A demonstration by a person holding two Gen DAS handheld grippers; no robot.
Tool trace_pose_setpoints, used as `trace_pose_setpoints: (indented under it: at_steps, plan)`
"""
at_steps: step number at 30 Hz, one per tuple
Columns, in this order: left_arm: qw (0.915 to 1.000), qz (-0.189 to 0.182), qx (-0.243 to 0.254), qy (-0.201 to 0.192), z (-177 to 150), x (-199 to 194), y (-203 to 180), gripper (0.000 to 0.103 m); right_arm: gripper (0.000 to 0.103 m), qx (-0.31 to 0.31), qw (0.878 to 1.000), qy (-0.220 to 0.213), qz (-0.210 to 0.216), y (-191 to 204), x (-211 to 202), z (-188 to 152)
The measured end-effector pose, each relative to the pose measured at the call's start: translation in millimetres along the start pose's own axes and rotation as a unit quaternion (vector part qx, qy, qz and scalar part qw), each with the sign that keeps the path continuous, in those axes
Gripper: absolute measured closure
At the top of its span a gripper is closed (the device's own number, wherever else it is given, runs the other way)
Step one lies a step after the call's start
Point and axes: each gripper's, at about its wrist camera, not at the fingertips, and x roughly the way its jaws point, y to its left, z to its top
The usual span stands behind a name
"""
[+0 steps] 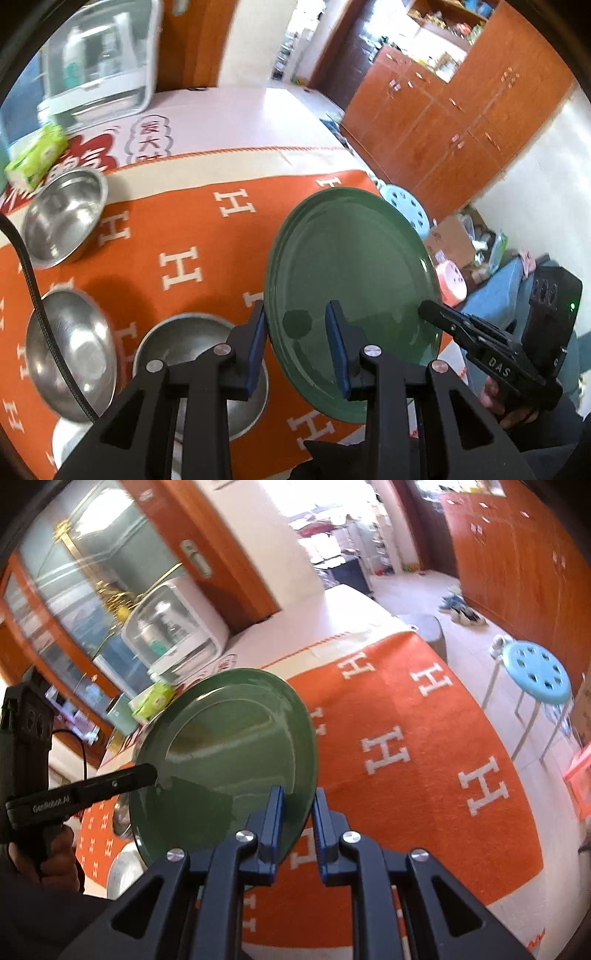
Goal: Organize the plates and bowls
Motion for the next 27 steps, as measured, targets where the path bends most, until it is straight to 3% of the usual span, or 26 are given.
trace_pose_setpoints:
  at_steps: [8, 13, 22, 27]
  plan:
    - [0.9972, 0.016, -0.055, -0.048, -50, -50, 22, 0.073, 0.088, -0.080, 0.996, 0.007, 0.028, 43, -12, -9]
    - [0.9909, 0.034, -0.101, -0.082, -78, -79, 44, 0.073, 0.088, -0.143, 0.988, 0.023, 0.055, 78, -12, -19]
    - [0.9737, 0.075, -0.183, -0.113, -134, -118, 89, 0.073, 0.087, -0.251, 0.960, 0.080, 0.091, 141, 1, -47]
    - [0.9619, 0.095, -0.226, -0.121, -161, -134, 116, 0.073, 0.086, -0.308, 0.939, 0.113, 0.108, 178, 10, -67]
